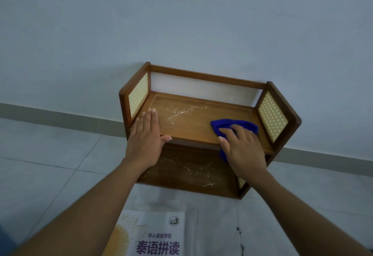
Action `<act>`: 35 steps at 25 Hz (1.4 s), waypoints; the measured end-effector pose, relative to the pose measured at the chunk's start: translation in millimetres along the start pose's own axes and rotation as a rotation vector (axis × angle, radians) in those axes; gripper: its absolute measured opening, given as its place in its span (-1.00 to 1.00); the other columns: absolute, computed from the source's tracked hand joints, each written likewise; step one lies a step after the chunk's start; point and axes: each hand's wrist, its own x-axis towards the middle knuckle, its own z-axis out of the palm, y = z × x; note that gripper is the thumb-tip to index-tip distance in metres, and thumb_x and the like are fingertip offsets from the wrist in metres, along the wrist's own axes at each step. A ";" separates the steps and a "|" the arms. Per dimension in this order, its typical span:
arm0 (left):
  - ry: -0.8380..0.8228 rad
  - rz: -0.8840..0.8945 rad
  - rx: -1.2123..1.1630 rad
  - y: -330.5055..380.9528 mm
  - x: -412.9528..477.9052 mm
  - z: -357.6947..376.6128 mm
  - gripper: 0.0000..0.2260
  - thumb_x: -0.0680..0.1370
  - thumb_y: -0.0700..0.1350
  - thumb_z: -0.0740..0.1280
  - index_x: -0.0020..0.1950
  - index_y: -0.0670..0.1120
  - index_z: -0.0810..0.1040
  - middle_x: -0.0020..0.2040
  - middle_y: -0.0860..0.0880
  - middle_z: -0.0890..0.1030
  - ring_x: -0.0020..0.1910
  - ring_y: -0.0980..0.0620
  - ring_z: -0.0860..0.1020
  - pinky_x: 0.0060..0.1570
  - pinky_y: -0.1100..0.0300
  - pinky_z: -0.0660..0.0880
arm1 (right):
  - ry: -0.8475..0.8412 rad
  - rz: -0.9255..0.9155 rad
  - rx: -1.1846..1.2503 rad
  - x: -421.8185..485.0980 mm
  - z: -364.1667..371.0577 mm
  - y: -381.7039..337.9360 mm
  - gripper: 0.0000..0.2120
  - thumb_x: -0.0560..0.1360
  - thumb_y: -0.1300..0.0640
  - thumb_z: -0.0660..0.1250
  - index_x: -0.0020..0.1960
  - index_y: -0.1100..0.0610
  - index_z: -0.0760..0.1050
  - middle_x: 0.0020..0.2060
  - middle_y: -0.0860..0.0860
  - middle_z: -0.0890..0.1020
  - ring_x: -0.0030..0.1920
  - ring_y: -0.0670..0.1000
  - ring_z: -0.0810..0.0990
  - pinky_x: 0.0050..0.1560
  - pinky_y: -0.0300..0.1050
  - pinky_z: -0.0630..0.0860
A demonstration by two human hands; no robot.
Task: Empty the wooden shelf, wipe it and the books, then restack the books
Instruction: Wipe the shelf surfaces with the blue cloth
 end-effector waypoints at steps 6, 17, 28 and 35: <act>0.009 -0.015 0.004 2.1 1.2 3.3 -0.26 0.56 0.23 -0.04 0.54 -0.20 -0.22 0.57 -0.18 -0.09 0.55 -0.12 -0.12 0.47 0.04 -0.17 | 0.115 0.206 -0.004 -12.3 -0.1 9.0 -0.54 0.57 -0.18 -0.11 0.14 0.08 0.41 0.08 0.13 0.44 0.09 0.17 0.42 0.14 0.15 0.36; 0.018 0.000 0.000 -1.3 1.3 4.6 -0.24 0.56 0.24 0.00 0.55 -0.18 -0.21 0.57 -0.16 -0.10 0.55 -0.10 -0.12 0.47 0.04 -0.16 | -0.026 -0.052 0.049 2.6 -0.8 -53.5 -0.58 0.56 -0.24 -0.14 0.26 -0.09 0.27 0.16 -0.02 0.34 0.17 0.03 0.32 0.22 0.03 0.22; 0.014 0.008 0.011 -1.1 1.5 4.5 -0.25 0.54 0.25 -0.08 0.55 -0.18 -0.22 0.57 -0.16 -0.11 0.55 -0.09 -0.12 0.47 0.06 -0.18 | -0.081 0.361 -0.021 -1.9 -9.3 3.5 -0.42 0.58 -0.25 -0.17 0.46 0.04 0.19 0.41 0.16 0.28 0.44 0.18 0.20 0.44 0.16 0.10; 0.025 -0.028 0.017 2.2 -0.4 5.5 -0.27 0.57 0.23 -0.03 0.55 -0.19 -0.20 0.57 -0.18 -0.08 0.55 -0.12 -0.10 0.48 0.03 -0.15 | -0.241 0.370 -0.326 0.3 -20.7 -8.2 -0.20 0.52 -0.32 -0.35 0.53 0.19 0.04 0.43 0.31 0.28 0.43 0.28 0.27 0.44 0.19 0.12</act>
